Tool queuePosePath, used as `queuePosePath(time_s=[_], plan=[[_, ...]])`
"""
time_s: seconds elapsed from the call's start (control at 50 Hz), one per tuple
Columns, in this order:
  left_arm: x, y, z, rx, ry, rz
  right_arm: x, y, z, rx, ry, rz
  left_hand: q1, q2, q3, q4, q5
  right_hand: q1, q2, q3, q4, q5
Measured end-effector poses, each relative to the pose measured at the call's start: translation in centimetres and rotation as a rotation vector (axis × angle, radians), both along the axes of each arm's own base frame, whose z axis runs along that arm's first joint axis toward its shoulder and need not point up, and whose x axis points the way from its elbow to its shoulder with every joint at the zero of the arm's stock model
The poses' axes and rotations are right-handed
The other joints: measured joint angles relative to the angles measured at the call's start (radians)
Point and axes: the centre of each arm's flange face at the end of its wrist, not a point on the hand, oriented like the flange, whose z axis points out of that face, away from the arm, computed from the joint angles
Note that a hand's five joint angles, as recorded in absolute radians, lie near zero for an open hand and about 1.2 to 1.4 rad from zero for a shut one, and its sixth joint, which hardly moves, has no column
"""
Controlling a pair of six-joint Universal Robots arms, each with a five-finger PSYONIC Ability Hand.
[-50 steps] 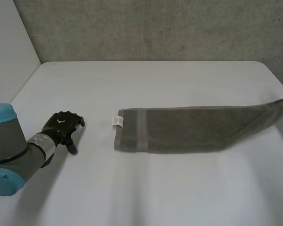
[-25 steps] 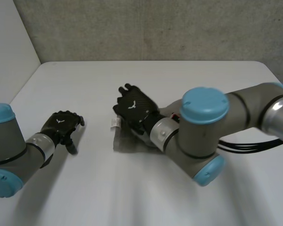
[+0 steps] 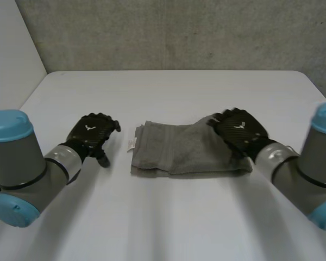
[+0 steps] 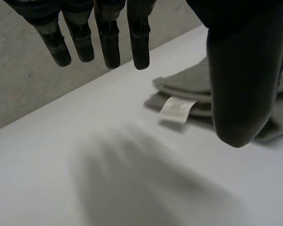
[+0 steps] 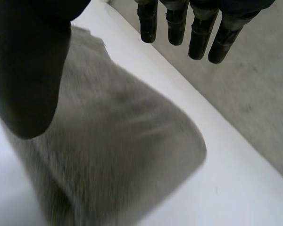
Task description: Fold the towel.
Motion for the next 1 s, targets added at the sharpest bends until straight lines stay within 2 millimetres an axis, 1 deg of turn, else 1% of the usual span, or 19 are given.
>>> queuePosePath(time_s=[0.06, 0.18, 0.26, 0.32, 0.38, 0.48, 0.52, 0.54, 0.58, 0.64, 0.7, 0.78, 0.82, 0.84, 0.9, 0.92, 0.96, 0.98, 1.0], plan=[[-0.9, 0.7, 0.1, 0.003, 0.01, -0.026, -1.6, -0.4, -0.8, 0.025, -0.021, -0.033, -0.015, -0.011, 0.0, 0.0, -0.011, 0.064, 0.052, 0.0, 0.0, 0.07], [-1.7, 1.7, -0.1, 0.01, 0.013, -0.057, -3.4, -1.2, -2.4, 0.056, -0.05, -0.065, -0.039, -0.039, 0.0, 0.0, -0.042, 0.207, 0.215, 0.0, 0.0, 0.238], [-1.9, 2.1, -0.3, 0.017, 0.01, -0.066, -3.8, -1.5, -3.6, 0.087, -0.056, -0.074, -0.039, -0.039, 0.0, 0.0, -0.046, 0.304, 0.303, 0.0, 0.0, 0.318], [-2.0, 2.3, -0.5, 0.024, 0.007, -0.07, -3.9, -1.7, -4.7, 0.115, -0.055, -0.079, -0.039, -0.04, 0.0, 0.0, -0.047, 0.487, 0.482, 0.0, 0.0, 0.486], [-1.9, 2.4, -0.7, 0.03, 0.004, -0.07, -4.0, -1.9, -5.3, 0.128, -0.054, -0.085, -0.04, -0.046, 0.0, 0.0, -0.05, 0.61, 0.608, 0.0, 0.0, 0.609], [-1.8, 2.5, -0.9, 0.036, 0.002, -0.069, -4.3, -2.2, -5.9, 0.142, -0.052, -0.094, -0.057, -0.058, 0.0, 0.0, -0.058, 0.707, 0.683, 0.0, 0.0, 0.7], [-1.8, 2.5, -0.9, 0.037, 0.002, -0.068, -4.4, -2.3, -6.1, 0.149, -0.051, -0.097, -0.057, -0.059, 0.0, 0.0, -0.061, 0.815, 0.801, 0.0, 0.0, 0.817], [-1.7, 2.5, -0.9, 0.037, 0.002, -0.067, -4.4, -2.3, -6.2, 0.15, -0.05, -0.097, -0.057, -0.059, 0.0, 0.0, -0.063, 0.883, 0.877, 0.0, 0.0, 0.924], [-1.7, 2.5, -0.9, 0.037, 0.002, -0.065, -4.5, -2.3, -6.1, 0.149, -0.048, -0.098, -0.057, -0.059, 0.0, 0.0, -0.062, 0.936, 0.922, 0.0, 0.0, 1.027], [-1.6, 2.4, -0.9, 0.036, 0.002, -0.062, -4.5, -2.5, -5.6, 0.129, -0.049, -0.098, -0.058, -0.064, 0.0, 0.0, -0.065, 0.984, 0.944, 0.0, 0.0, 1.056], [-1.5, 2.3, -0.8, 0.035, 0.003, -0.059, -4.4, -2.9, -4.2, 0.087, -0.054, -0.093, -0.058, -0.069, 0.0, 0.0, -0.069, 0.992, 0.948, 0.0, 0.0, 1.056], [-1.4, 2.2, -0.8, 0.034, 0.003, -0.054, -4.0, -3.4, -1.9, 0.011, -0.068, -0.082, -0.058, -0.069, 0.0, 0.0, -0.07, 1.001, 0.948, 0.0, 0.0, 1.056], [-1.3, 2.2, -0.7, 0.034, 0.003, -0.052, -3.5, -3.6, -0.5, -0.031, -0.077, -0.067, -0.058, -0.072, 0.0, 0.0, -0.073, 1.002, 0.948, 0.0, 0.0, 1.057], [-1.3, 2.2, -0.7, 0.034, 0.004, -0.051, -3.4, -3.6, -0.3, -0.039, -0.078, -0.063, -0.058, -0.073, 0.0, 0.0, -0.073, 1.004, 0.948, 0.0, 0.0, 1.057], [-1.2, 2.2, -0.7, 0.032, 0.004, -0.048, -1.3, -3.1, 1.6, -0.093, -0.088, 0.003, -0.068, -0.074, 0.0, 0.0, -0.074, 1.006, 0.958, 0.0, 0.0, 1.061], [-1.2, 2.2, -0.6, 0.031, 0.004, -0.048, -0.8, -2.9, 1.8, -0.1, -0.089, 0.019, -0.073, -0.076, 0.0, 0.0, -0.076, 1.007, 0.962, 0.0, 0.0, 1.061], [-1.2, 2.1, -0.6, 0.028, 0.004, -0.043, 1.2, -2.1, 2.7, -0.128, -0.089, 0.084, -0.084, -0.082, 0.0, 0.0, -0.082, 1.011, 0.962, 0.0, 0.0, 1.061], [-1.1, 2.1, -0.5, 0.027, 0.004, -0.042, 1.7, -1.9, 2.9, -0.134, -0.088, 0.1, -0.087, -0.084, 0.0, 0.0, -0.084, 1.011, 0.964, 0.0, 0.0, 1.061], [-1.1, 2.1, -0.5, 0.025, 0.004, -0.038, 2.8, -1.4, 3.1, -0.145, -0.085, 0.134, -0.091, -0.089, 0.0, 0.0, -0.089, 1.011, 0.97, 0.0, 0.0, 1.061]])
